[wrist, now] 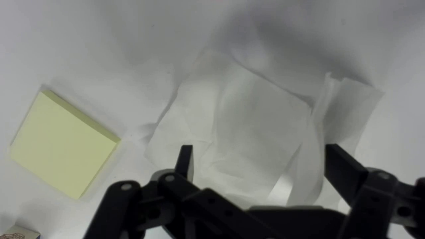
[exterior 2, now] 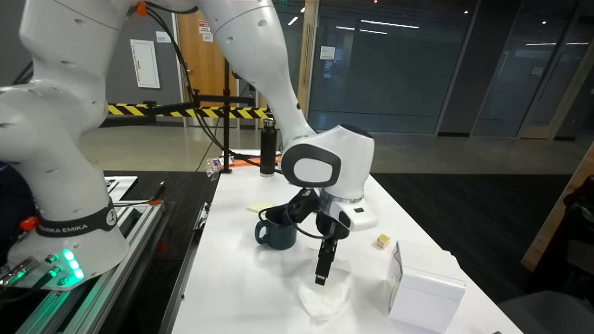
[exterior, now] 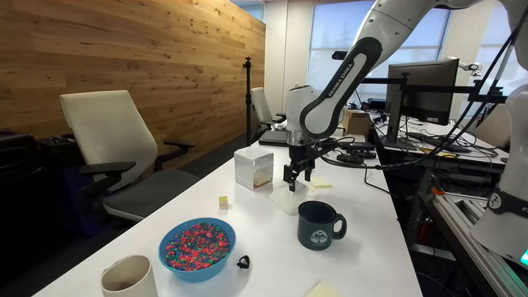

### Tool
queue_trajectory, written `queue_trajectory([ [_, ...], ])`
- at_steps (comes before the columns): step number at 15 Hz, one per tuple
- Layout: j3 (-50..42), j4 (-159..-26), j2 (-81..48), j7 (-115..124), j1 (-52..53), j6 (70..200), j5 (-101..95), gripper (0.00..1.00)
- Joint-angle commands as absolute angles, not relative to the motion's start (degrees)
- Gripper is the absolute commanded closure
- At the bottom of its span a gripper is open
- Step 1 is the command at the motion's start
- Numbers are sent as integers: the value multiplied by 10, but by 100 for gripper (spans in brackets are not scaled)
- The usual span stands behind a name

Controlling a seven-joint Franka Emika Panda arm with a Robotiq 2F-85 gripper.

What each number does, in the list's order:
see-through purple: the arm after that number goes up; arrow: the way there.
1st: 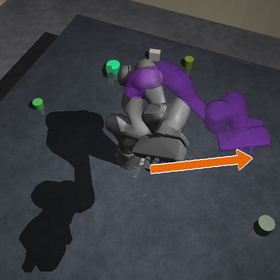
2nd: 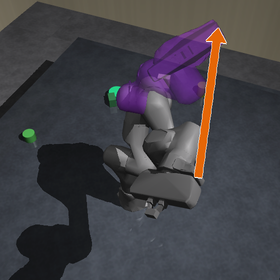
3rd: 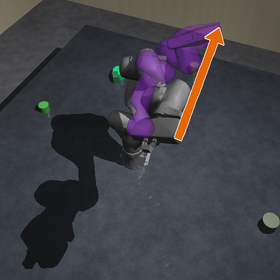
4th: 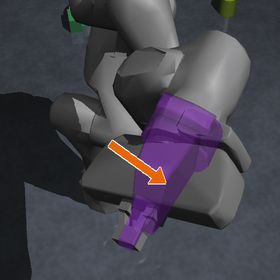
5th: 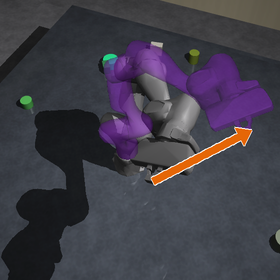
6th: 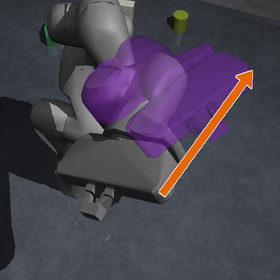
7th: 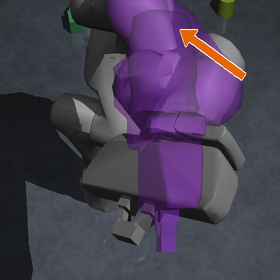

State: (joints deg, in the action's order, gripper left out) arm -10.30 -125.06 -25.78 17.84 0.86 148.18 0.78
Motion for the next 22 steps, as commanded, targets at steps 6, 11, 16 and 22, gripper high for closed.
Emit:
queue_trajectory([
  [6, -95, -1287, -190, 171, 0, 1455, 8, 0],
  [11, -92, -1295, -177, 170, -2, 1449, 9, 0],
  [16, -92, -1289, -181, 179, 0, 1433, 3, 0],
  [22, -89, -1290, -176, 172, -6, 1437, 12, 0],
])
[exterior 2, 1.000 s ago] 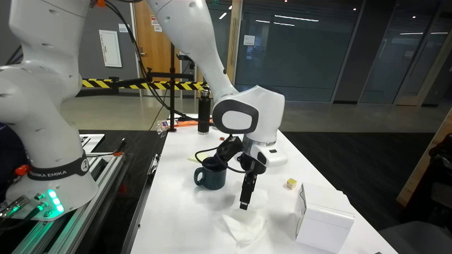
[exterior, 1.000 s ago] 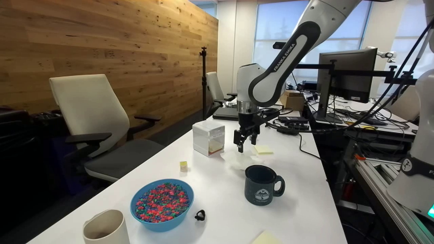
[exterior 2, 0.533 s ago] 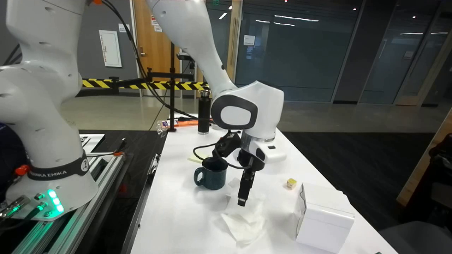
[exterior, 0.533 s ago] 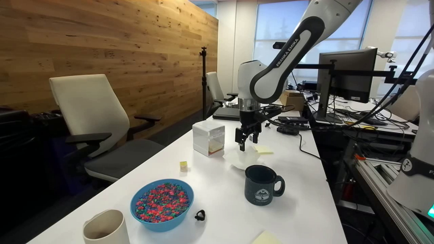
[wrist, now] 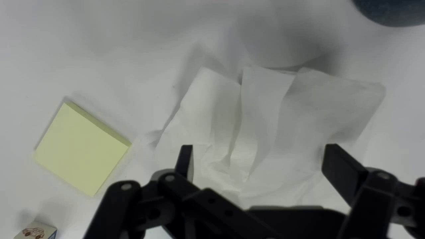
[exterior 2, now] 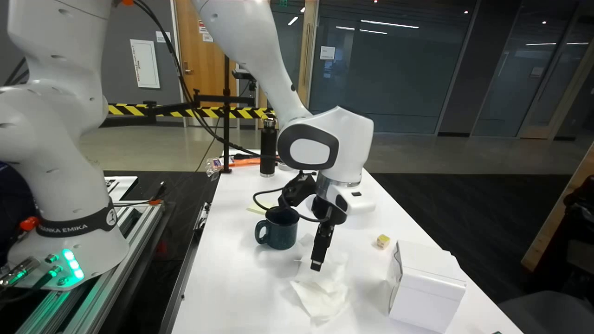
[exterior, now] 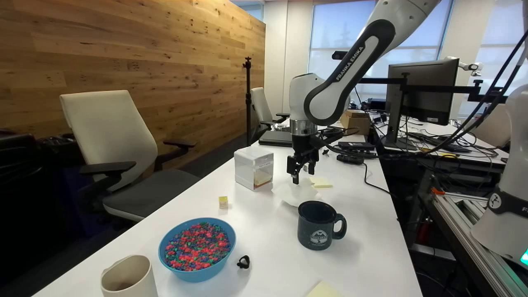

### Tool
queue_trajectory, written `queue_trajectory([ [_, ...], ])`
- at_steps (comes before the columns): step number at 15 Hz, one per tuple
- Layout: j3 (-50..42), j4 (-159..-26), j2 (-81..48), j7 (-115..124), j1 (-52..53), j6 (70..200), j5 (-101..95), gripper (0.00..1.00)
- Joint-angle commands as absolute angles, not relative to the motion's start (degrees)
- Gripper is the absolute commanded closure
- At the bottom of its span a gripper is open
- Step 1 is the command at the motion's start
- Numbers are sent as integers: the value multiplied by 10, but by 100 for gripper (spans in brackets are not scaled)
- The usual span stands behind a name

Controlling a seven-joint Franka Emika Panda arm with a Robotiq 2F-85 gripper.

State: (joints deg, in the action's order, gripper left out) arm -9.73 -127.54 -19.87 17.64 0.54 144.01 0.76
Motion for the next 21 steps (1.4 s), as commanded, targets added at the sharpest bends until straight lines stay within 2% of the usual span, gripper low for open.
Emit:
queue_trajectory([
  [1, -89, -1290, -175, 170, -7, 1436, 12, 0],
  [12, -69, -1290, -121, 53, -24, 1376, -2, 0],
  [21, -59, -1290, -98, 6, -24, 1382, -1, 0],
])
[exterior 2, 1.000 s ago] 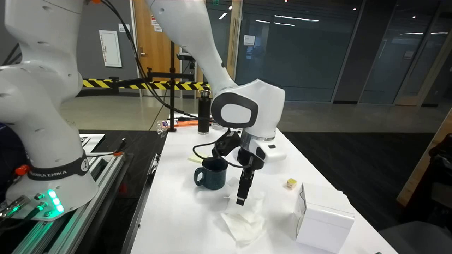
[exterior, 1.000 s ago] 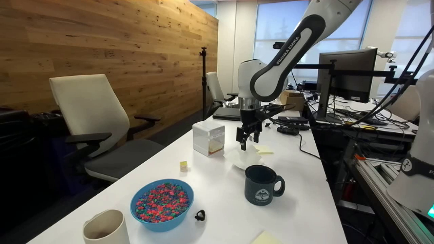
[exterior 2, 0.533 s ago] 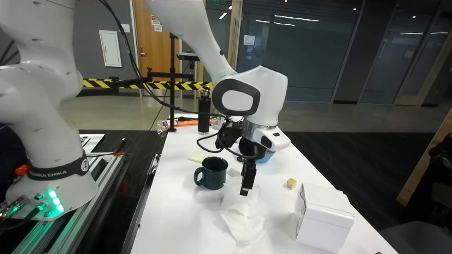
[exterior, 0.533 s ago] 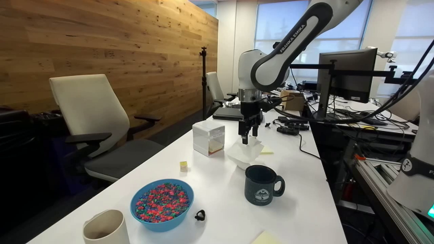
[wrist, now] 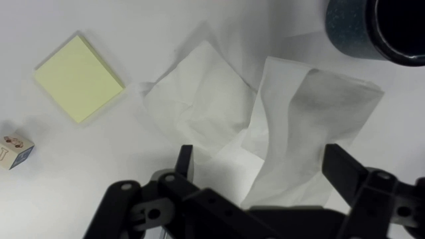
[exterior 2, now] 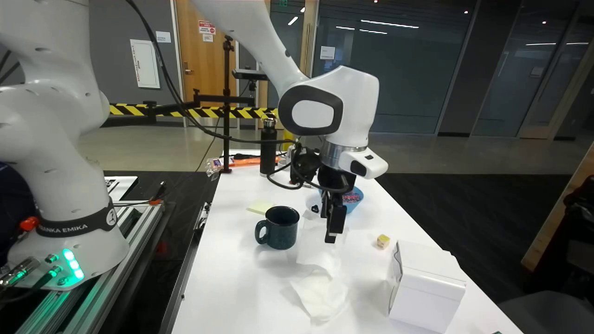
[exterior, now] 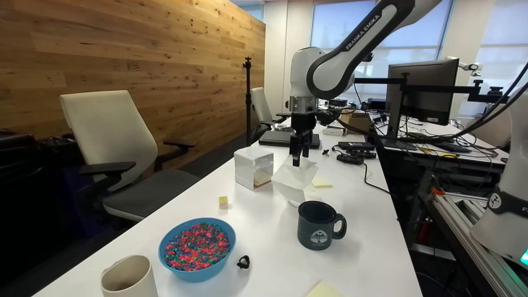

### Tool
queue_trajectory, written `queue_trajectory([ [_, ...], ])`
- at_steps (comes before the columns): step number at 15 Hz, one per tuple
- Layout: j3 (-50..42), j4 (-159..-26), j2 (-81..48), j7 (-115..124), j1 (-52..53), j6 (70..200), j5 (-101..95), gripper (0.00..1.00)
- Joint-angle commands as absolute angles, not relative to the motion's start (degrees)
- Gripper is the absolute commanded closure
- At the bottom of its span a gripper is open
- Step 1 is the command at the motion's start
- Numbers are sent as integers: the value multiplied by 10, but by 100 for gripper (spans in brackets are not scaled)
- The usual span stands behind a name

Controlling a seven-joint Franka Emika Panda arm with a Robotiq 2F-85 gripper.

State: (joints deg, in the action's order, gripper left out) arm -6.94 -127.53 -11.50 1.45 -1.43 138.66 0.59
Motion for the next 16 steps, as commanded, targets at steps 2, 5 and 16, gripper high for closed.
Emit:
queue_trajectory([
  [2, -60, -1288, -108, 23, -22, 1384, -4, 0],
  [5, -62, -1287, -116, 38, -22, 1383, -2, 0],
  [16, -61, -1283, -116, 37, -31, 1377, 11, 84],
])
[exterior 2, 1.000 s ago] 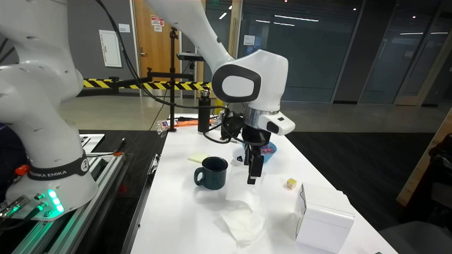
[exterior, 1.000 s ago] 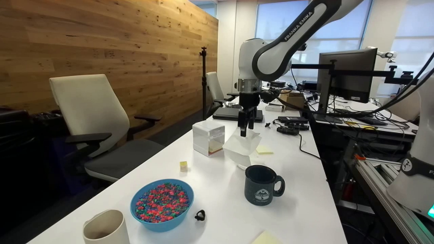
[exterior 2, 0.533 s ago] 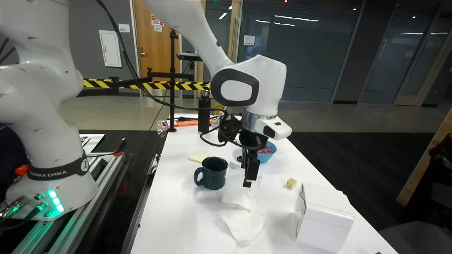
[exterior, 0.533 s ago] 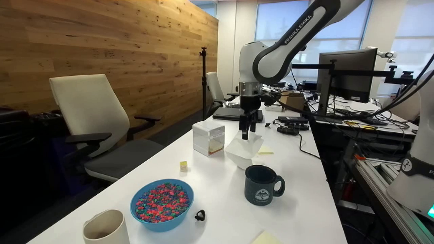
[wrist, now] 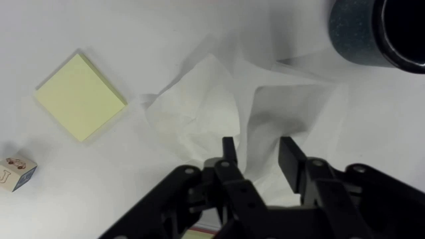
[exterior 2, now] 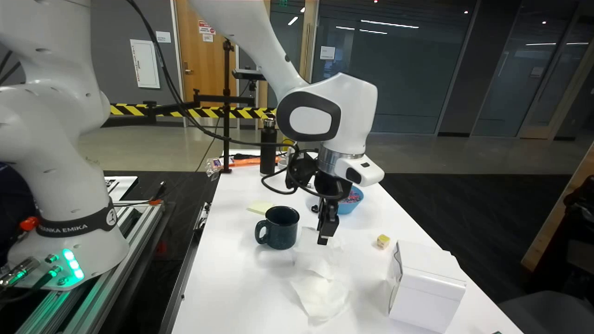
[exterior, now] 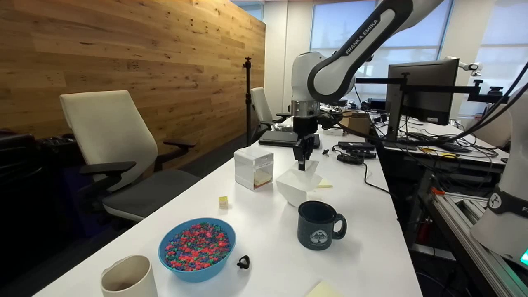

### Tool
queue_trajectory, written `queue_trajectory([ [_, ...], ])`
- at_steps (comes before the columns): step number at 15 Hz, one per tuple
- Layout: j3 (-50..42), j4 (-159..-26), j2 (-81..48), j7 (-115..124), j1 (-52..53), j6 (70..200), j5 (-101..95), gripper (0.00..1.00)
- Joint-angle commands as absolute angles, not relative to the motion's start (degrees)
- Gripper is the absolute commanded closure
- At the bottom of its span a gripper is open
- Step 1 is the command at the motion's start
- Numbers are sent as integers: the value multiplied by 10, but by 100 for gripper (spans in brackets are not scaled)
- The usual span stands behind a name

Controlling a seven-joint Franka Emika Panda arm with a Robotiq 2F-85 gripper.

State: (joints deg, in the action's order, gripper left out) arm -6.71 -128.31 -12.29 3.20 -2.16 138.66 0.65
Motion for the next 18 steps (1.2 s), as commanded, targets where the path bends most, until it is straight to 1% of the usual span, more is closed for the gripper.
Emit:
queue_trajectory([
  [1, -61, -1283, -115, 37, -32, 1376, 12, 91],
  [2, -61, -1282, -116, 36, -33, 1376, 12, 99],
  [4, -61, -1281, -116, 35, -34, 1376, 13, 100],
  [5, -61, -1280, -116, 37, -35, 1373, 13, 80],
  [6, -61, -1280, -116, 34, -36, 1371, 15, 73],
  [7, -61, -1280, -116, 34, -37, 1372, 15, 72],
  [8, -61, -1279, -115, 34, -38, 1371, 15, 67],
  [12, -63, -1279, -112, 30, -42, 1372, 14, 39],
  [13, -63, -1279, -112, 30, -43, 1372, 12, 33],
  [16, -63, -1278, -112, 30, -45, 1371, 13, 11],
  [17, -63, -1277, -111, 34, -45, 1370, 16, 5],
  [18, -62, -1278, -110, 39, -45, 1372, 19, 1],
])
